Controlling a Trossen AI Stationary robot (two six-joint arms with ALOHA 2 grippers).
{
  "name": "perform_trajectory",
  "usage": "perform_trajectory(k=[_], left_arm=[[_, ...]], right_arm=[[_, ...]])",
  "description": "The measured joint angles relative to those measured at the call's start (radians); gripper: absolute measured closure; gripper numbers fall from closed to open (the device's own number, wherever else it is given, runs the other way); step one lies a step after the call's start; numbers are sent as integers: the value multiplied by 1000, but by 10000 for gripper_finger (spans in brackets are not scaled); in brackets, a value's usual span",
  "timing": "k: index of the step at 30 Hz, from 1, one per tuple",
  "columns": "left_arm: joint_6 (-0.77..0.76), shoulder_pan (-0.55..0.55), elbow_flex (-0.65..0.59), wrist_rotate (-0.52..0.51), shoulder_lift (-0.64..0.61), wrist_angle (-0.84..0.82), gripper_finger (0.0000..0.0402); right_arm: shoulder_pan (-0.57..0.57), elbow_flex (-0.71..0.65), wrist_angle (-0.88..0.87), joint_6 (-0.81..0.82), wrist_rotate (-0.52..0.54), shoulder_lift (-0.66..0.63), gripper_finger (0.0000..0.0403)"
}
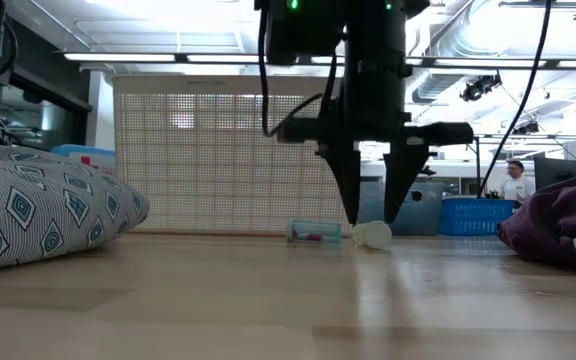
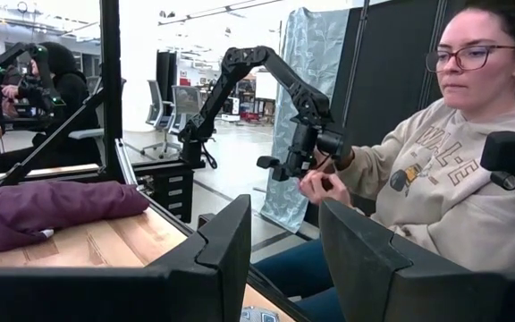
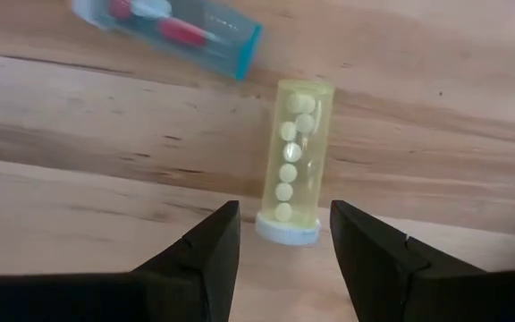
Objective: Pick & Place Medicine items
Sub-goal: Put the yellow pill bottle into the blue bin
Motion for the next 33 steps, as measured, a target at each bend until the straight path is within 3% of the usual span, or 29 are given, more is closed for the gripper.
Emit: perform_trajectory(k=[33], left_arm=[[0,0,0,0,0,0,274]], right_arm=[[0,-1,4,14,-51,36,239]])
